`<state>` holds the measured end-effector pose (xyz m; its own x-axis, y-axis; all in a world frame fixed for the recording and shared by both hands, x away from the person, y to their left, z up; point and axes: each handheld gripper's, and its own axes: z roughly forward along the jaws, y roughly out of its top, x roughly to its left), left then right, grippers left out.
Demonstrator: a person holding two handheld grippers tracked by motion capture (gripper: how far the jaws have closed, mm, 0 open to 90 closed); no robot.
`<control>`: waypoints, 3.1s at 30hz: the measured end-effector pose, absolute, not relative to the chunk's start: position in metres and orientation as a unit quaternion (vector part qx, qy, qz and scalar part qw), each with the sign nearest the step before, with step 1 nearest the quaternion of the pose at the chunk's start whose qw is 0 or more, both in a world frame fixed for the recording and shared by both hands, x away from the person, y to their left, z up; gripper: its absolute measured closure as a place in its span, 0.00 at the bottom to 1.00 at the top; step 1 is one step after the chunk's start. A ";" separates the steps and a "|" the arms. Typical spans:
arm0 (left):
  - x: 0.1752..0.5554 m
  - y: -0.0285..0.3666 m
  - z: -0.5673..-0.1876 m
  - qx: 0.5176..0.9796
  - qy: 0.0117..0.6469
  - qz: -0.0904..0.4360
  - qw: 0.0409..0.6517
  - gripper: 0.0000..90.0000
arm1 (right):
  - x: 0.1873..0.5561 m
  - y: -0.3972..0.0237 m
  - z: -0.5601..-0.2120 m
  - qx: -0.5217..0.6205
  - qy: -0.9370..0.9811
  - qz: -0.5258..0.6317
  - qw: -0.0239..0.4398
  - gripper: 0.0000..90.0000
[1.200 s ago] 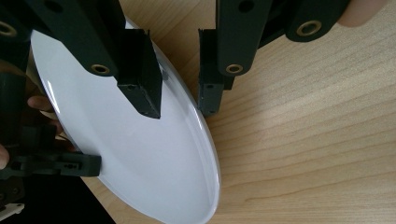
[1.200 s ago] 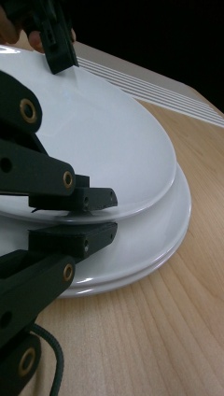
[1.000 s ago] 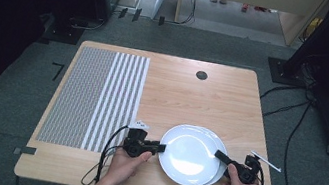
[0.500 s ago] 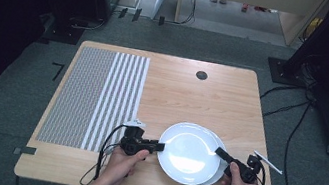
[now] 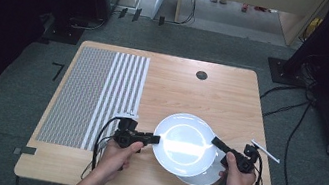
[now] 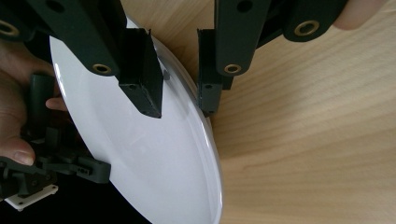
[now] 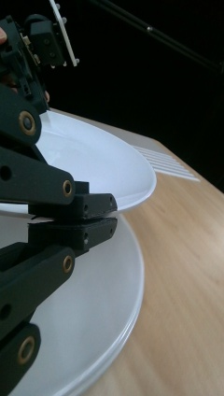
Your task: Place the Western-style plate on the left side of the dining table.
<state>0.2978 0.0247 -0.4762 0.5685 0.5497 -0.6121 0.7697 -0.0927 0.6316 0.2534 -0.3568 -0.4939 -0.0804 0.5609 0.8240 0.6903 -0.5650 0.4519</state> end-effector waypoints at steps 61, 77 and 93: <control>0.354 0.248 -0.429 0.635 0.589 0.021 0.499 0.83 | 0.395 -0.116 -0.452 -0.589 -0.540 -0.594 0.095 0.98; 0.401 0.271 -0.461 0.623 0.644 0.036 0.443 0.84 | 0.435 -0.076 -0.507 -0.626 -0.529 -0.563 0.110 0.97; 0.439 0.270 -0.484 0.592 0.694 0.032 0.409 0.85 | 0.461 -0.060 -0.531 -0.656 -0.526 -0.533 0.093 0.96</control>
<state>0.4389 0.2700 -0.4837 0.0340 0.8479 -0.5291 0.7951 0.2978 0.5284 0.4610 -0.0596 -0.5310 -0.1226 0.5908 0.7975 0.7894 -0.4289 0.4391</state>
